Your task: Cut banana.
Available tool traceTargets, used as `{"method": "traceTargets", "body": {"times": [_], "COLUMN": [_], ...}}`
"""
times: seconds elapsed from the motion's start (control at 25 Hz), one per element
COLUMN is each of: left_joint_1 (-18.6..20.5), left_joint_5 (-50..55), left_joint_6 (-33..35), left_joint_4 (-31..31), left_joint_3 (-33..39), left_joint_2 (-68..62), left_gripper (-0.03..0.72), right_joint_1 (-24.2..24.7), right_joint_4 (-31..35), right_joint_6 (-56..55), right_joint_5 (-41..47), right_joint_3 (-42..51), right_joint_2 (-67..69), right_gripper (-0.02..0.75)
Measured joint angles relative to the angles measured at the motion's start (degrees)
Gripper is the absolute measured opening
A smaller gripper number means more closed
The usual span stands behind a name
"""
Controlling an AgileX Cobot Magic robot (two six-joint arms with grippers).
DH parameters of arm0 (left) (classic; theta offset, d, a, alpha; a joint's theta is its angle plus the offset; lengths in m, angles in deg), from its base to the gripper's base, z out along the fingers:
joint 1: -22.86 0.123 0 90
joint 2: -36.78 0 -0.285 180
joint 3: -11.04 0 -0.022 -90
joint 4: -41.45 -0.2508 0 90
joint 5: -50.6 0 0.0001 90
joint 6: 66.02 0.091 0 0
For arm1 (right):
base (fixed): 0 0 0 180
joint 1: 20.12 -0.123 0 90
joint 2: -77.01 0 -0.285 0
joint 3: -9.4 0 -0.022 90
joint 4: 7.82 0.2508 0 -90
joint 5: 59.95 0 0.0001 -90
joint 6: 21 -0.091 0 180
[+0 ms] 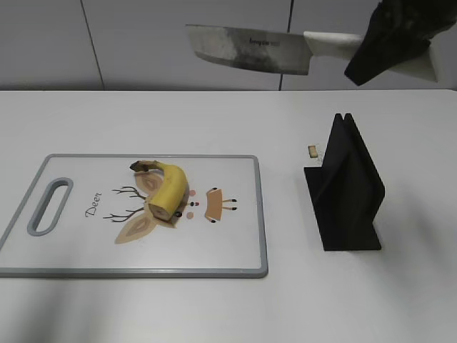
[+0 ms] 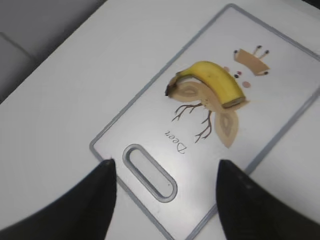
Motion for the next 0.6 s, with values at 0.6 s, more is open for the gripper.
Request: {"method": "traceTargets", "body": {"times": [0.6], "left_joint_1": [-13.07], "left_joint_5": [8.97], "left_joint_6": [14.68], "left_joint_4": [-5.27], "left_joint_3": [-16.25], "left_joint_2": [-22.24], "left_gripper": [0.591], "right_joint_1": [-4.13], "right_joint_4": [10.19], "right_joint_6": [23.89], "right_joint_5": [0.46], "right_joint_3": [-4.38], "right_joint_2": [12.12], "right_gripper": [0.172]}}
